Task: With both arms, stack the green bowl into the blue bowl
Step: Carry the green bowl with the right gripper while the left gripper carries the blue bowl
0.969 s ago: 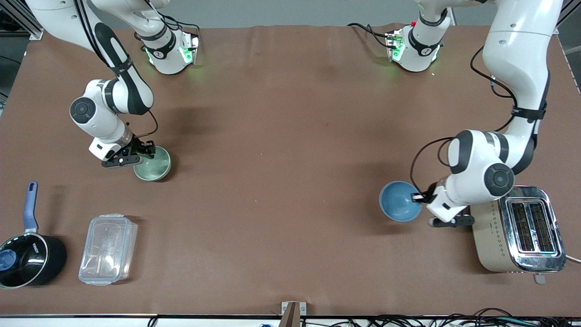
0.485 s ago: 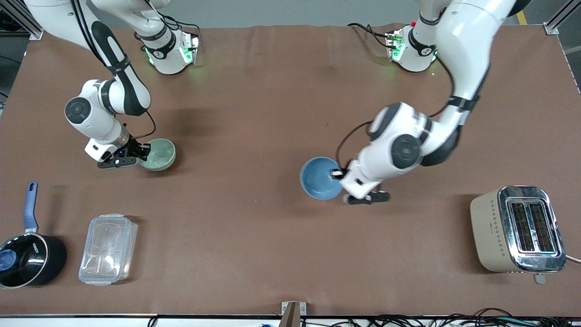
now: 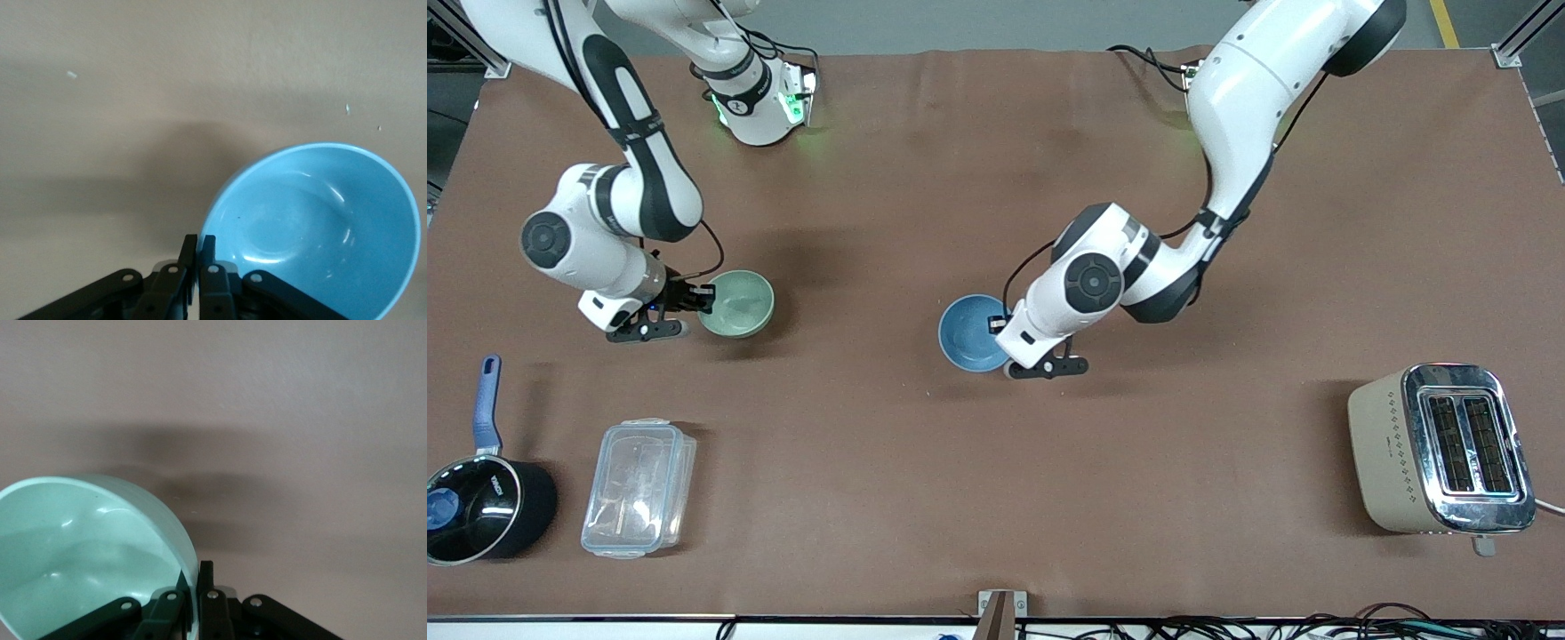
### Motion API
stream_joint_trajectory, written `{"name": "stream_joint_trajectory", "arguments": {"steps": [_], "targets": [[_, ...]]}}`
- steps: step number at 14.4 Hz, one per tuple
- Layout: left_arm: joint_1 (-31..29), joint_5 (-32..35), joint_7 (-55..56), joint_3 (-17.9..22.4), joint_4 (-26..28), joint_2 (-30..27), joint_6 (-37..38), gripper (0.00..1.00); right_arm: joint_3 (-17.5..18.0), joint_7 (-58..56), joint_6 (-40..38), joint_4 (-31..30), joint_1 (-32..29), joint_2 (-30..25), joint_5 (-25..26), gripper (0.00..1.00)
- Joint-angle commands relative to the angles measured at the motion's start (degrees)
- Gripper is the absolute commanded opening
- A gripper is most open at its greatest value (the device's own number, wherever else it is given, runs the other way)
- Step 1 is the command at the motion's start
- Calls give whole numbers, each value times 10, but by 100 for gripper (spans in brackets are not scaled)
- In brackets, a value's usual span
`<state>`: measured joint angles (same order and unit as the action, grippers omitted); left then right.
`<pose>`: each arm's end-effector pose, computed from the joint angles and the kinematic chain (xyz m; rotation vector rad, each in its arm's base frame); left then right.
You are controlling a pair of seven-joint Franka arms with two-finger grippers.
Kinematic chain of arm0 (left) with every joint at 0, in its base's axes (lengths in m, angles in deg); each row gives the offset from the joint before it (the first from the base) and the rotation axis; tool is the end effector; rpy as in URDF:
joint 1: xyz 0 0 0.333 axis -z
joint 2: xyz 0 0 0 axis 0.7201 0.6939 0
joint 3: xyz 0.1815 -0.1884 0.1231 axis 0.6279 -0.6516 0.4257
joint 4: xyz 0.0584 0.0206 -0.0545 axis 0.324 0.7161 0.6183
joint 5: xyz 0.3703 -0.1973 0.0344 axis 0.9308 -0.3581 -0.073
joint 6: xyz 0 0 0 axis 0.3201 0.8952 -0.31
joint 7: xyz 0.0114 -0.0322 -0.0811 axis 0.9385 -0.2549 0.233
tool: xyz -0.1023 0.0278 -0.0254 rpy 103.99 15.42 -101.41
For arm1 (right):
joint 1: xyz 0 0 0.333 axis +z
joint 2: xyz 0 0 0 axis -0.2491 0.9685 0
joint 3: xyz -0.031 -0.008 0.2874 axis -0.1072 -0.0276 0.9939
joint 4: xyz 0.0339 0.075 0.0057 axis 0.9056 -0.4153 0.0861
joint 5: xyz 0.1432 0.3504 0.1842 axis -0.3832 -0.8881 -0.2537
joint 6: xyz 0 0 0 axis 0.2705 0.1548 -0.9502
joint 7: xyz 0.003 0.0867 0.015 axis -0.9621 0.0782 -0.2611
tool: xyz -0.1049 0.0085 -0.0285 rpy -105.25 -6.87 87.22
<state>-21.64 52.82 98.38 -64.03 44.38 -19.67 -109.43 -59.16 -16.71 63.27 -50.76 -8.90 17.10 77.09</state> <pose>0.5447 -0.4929 0.2130 2.8732 0.1451 -0.2534 0.5299 -0.0224 0.2139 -3.0476 -0.1581 0.2176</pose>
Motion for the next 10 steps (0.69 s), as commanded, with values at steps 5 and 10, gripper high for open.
{"name": "stream_joint_trajectory", "arguments": {"steps": [5, 10], "targets": [[50, 1, 23, 37, -21, 34, -19, 44, 0, 91, -213, 173, 69, -11, -66, 0], [41, 31, 43, 58, -21, -19, -11, 100, 0, 256, -190, 217, 197, 4, -106, 0]]}}
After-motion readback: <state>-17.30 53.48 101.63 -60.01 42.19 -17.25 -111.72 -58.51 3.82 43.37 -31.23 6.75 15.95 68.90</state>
